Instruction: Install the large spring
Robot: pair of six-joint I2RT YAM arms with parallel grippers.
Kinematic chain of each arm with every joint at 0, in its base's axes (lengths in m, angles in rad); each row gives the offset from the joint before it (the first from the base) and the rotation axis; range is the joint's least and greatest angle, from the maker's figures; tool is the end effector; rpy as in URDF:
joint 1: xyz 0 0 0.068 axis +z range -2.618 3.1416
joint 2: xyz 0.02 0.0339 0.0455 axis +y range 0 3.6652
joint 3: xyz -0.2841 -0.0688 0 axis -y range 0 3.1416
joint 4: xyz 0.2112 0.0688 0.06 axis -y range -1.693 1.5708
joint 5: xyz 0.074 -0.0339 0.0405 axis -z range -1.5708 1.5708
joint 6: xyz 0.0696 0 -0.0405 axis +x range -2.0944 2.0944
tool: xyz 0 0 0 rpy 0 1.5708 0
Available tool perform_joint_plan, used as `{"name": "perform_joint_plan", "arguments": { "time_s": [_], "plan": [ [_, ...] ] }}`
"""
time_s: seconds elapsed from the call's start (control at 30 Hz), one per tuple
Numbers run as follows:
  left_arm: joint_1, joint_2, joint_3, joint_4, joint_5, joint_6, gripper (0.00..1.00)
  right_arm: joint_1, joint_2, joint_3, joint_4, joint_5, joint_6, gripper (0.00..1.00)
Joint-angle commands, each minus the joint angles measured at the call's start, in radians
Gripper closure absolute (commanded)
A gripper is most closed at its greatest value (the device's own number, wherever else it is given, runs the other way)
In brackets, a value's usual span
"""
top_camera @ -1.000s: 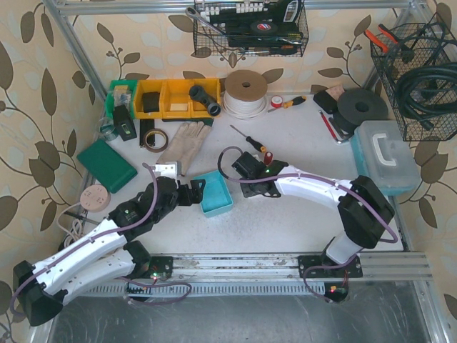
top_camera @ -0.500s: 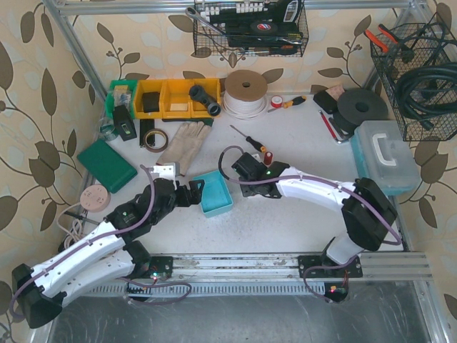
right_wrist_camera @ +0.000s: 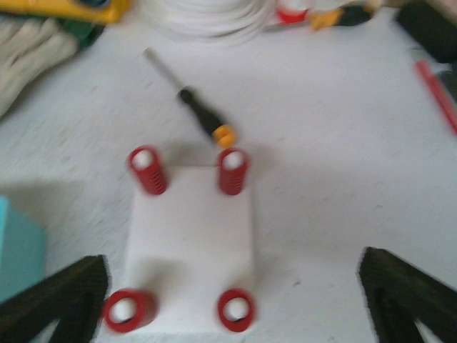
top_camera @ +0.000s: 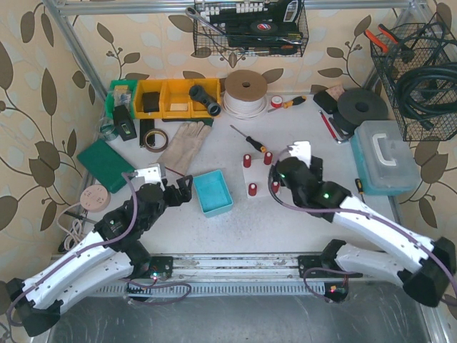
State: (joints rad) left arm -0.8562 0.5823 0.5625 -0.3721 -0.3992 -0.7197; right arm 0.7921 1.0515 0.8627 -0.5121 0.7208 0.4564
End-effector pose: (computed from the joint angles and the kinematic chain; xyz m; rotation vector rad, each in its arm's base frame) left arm 0.1009 -0.0750 0.2728 -0.1315 1.9830 -0.6527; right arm 0.1691 0.1060 0.2980 0.0114 2.0773 -0.0700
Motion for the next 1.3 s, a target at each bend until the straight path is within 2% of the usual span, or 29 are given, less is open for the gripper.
{"name": "perform_joint_plan", "arguments": {
  "time_s": [0.0,0.1,0.23,0.3,0.37,0.43,0.6,0.73,0.83,1.03,1.13,1.23,1.27],
  "plan": [
    [0.014,-0.028,0.065,-0.071,-0.236,0.054,0.02,-0.022,-0.162,-0.208,0.301,0.307,-0.165,0.00],
    [0.014,-0.004,0.131,-0.110,-0.403,0.158,0.02,-0.058,-0.251,-0.385,0.571,0.464,-0.263,0.00],
    [0.015,0.056,0.130,-0.100,-0.774,0.213,0.02,-0.223,-0.231,-0.442,0.528,0.421,-0.237,0.00],
    [0.037,0.073,0.068,0.056,-0.852,0.354,0.02,-0.264,-0.213,-0.505,0.647,0.420,-0.293,0.00],
    [0.089,0.090,-0.019,0.287,-0.773,0.596,0.02,-0.298,-0.207,-0.562,0.783,0.364,-0.372,0.00],
    [0.168,0.112,-0.091,0.411,-0.691,0.695,0.02,-0.340,-0.180,-0.602,0.878,0.305,-0.399,0.00],
    [0.403,0.209,-0.194,0.524,-0.575,0.636,0.02,-0.429,-0.045,-0.672,1.101,0.194,-0.413,0.00],
    [0.519,0.328,-0.245,0.729,-0.533,0.655,0.02,-0.478,0.052,-0.694,1.299,0.114,-0.507,0.00],
    [0.600,0.436,-0.216,0.772,-0.499,0.636,0.02,-0.491,0.126,-0.689,1.395,0.072,-0.554,0.00],
    [0.668,0.655,-0.255,1.080,-0.404,0.724,0.02,-0.512,0.214,-0.682,1.513,-0.008,-0.605,0.00],
    [0.691,0.746,-0.262,1.161,-0.321,0.725,0.02,-0.530,0.271,-0.668,1.554,-0.056,-0.631,0.00],
    [0.693,0.829,-0.261,1.242,-0.254,0.758,0.02,-0.550,0.399,-0.675,1.706,-0.074,-0.641,0.00],
    [0.694,0.836,-0.247,1.218,-0.194,0.777,0.02,-0.551,0.431,-0.672,1.750,-0.098,-0.667,0.00]
  ]
}}
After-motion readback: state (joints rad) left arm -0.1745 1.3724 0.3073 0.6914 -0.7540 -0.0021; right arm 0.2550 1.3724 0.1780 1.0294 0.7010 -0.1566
